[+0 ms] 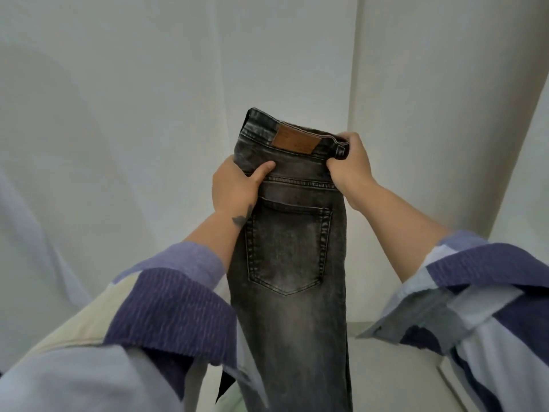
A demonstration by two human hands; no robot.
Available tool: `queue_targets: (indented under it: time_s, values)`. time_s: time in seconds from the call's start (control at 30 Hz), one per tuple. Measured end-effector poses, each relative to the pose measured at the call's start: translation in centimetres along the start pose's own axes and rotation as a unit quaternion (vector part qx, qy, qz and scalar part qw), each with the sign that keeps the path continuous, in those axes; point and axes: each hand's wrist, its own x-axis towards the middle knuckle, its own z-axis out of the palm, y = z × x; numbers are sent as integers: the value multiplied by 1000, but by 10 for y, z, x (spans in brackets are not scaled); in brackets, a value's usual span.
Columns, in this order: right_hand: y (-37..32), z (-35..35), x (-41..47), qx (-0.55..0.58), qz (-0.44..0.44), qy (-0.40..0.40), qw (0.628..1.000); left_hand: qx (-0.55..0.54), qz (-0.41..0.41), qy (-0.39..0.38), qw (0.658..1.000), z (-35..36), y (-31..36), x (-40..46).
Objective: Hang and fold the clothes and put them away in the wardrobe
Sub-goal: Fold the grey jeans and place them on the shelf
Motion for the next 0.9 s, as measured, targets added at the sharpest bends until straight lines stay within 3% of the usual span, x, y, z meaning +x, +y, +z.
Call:
queue_targets:
  time_s: [0.17,0.37,0.6,0.9]
  values:
    - [73,34,31,-62,10,16,998,-42,-25,-49,998,57,-73,18]
    - [156,49,11,-107,56,-32,992,-27,-57,-147,987,86,-147,-13]
    - [205,42,-60,-115,109,-91,983,4,-101,-198,975,68,-170,-89]
    - [214,5,-202,-135,121,-185,966,35,-176,-207,962,4,-168,-226]
